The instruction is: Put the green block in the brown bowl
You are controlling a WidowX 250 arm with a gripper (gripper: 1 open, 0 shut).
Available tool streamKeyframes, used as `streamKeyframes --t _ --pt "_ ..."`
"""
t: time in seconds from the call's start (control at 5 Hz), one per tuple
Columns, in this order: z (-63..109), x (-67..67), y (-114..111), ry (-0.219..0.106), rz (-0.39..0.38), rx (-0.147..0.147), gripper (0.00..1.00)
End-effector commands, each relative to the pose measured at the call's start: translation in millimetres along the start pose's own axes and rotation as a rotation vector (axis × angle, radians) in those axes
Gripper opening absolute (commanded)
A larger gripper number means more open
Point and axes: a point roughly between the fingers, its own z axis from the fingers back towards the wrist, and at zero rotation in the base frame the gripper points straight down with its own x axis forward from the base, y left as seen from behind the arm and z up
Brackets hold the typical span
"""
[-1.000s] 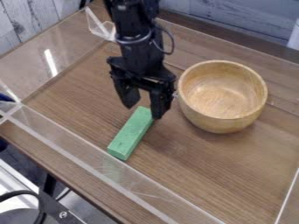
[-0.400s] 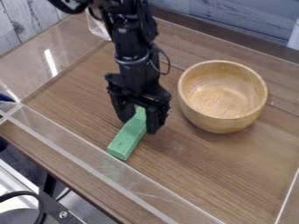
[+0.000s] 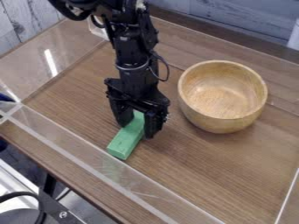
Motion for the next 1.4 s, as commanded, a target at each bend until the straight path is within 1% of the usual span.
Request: streamKeyframes --t 0.0,0.2,0.4,0.8,1.0,1.2 --pt "-2.9 4.5 1.4 -0.007 -0.002 0.007 1.0" --pt "-6.5 4.3 1.9 0.0 0.001 0.007 0.0" --pt "-4.2 3.8 1.0 0.005 0.003 0.004 0.0" --pt "8.1 5.1 -1.7 0.006 0.01 -0.007 0.0" --pt "16.8 7.4 -3.2 0.0 0.014 -0.013 0.0" --pt "33.1 13.6 -5.9 -0.024 0.02 -0.023 0.0"
